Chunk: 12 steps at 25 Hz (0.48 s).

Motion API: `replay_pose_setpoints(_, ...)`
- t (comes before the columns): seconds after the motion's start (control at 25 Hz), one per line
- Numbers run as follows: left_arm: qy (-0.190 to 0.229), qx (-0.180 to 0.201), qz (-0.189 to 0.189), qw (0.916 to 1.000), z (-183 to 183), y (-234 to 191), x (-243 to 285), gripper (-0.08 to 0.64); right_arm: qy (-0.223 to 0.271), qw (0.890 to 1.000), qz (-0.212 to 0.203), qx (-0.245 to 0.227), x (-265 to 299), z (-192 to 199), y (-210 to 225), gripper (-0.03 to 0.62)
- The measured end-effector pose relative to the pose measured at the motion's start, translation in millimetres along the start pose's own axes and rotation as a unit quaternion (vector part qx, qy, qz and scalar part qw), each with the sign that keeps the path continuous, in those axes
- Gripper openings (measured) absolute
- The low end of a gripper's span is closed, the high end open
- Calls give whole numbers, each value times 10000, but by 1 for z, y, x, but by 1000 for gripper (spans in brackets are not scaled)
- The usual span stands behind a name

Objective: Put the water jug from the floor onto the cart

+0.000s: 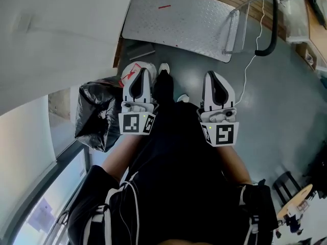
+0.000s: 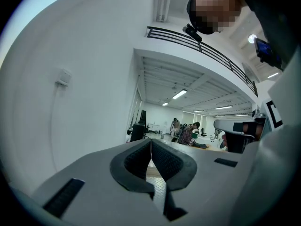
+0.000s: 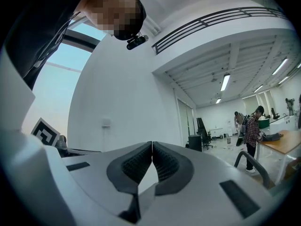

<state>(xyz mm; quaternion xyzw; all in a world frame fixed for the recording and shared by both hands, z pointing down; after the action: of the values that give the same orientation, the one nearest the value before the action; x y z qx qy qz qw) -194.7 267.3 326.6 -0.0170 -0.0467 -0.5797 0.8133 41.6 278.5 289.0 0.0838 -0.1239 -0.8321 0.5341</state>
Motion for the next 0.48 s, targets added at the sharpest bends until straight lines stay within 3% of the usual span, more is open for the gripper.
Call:
replay_pose_setpoints(0.28, 306, 248, -250, 9989, -10, -68, 62, 18, -183, 9992, -67, -337, 76, -9, 3, 18)
replay_pose_setpoints(0.48, 346, 95, 24, 9994, -11, -96, 103, 18, -245, 9985, 122, -469, 119, -14, 3, 17)
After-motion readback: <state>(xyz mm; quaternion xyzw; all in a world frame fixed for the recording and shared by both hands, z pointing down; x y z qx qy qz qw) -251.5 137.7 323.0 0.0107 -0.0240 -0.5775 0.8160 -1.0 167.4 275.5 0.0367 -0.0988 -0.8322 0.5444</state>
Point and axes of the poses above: the fingertips, and each gripper's own axes: x forward along the fingers, y to its right, z out of its underside, the point moved 8 cm from there along -x, backward along the fingers, and after that the axes turned 14 degrees about x, right-handed, at the moved point
